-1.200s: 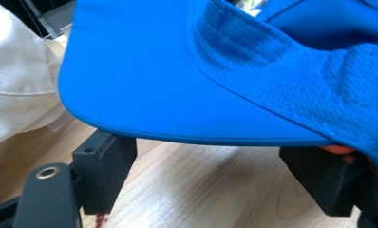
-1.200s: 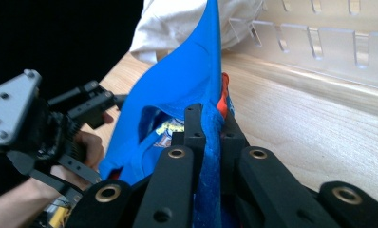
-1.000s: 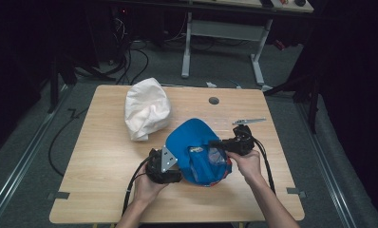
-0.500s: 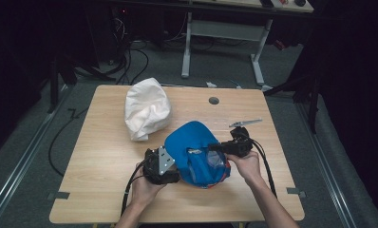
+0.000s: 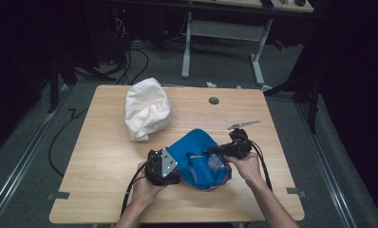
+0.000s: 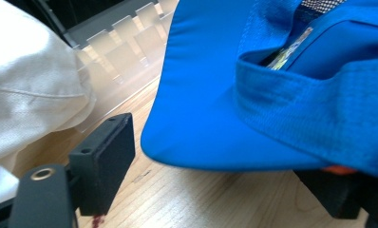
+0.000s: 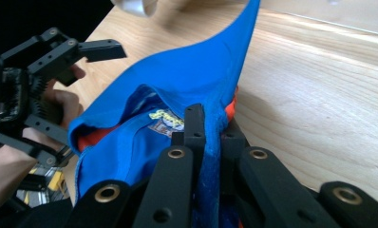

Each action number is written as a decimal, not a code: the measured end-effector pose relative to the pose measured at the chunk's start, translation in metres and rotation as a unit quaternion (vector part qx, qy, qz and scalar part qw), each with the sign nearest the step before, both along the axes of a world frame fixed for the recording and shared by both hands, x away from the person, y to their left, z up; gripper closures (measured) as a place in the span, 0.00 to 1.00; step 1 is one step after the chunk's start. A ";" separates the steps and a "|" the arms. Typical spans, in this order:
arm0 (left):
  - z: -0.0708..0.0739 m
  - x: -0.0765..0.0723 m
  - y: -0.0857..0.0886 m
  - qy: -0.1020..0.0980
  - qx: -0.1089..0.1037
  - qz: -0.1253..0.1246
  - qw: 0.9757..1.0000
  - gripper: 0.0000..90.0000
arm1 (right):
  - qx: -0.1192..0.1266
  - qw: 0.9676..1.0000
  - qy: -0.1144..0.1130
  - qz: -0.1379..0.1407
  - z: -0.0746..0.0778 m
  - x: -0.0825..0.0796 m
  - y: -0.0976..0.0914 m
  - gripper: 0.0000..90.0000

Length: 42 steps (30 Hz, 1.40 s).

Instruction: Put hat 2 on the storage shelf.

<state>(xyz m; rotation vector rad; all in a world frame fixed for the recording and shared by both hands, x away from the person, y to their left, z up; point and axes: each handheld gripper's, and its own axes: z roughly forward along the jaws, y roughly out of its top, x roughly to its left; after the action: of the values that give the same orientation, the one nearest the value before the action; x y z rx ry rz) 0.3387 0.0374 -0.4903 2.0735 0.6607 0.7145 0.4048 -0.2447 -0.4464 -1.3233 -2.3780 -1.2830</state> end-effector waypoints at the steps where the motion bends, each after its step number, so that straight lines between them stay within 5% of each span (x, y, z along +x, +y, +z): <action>1: -0.001 0.000 0.000 0.003 0.002 -0.003 1.000 0.23 | 0.003 1.000 0.000 0.004 0.000 0.000 0.001 0.96; 9: 0.002 0.001 -0.001 0.012 0.015 -0.034 0.999 0.41 | 0.008 0.999 -0.008 0.033 0.004 0.001 0.008 0.96; 17: 0.013 0.004 0.005 0.014 0.014 -0.056 0.998 0.72 | 0.024 0.999 0.004 0.045 0.005 0.005 0.008 0.95; 27: 0.022 0.003 0.007 0.022 0.014 -0.080 0.996 0.86 | 0.039 0.998 0.008 0.049 0.003 0.008 0.007 0.93; 32: 0.025 0.004 0.003 0.025 0.040 -0.116 0.992 0.91 | 0.022 0.999 0.013 0.035 0.000 0.010 0.009 0.90; 35: 0.030 0.005 0.003 0.028 0.033 -0.121 0.992 0.92 | 0.022 0.999 0.019 0.023 -0.001 0.010 0.009 0.87; 42: 0.036 0.000 -0.002 0.044 0.040 -0.161 0.985 0.96 | 0.015 1.000 0.003 -0.026 0.003 0.013 0.008 0.65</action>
<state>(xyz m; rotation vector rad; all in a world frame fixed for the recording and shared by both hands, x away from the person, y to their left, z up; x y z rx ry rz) 0.3383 0.0352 -0.4540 2.2270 0.3347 0.4731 0.4174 -0.2364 -0.4436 -1.3869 -2.3250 -1.3213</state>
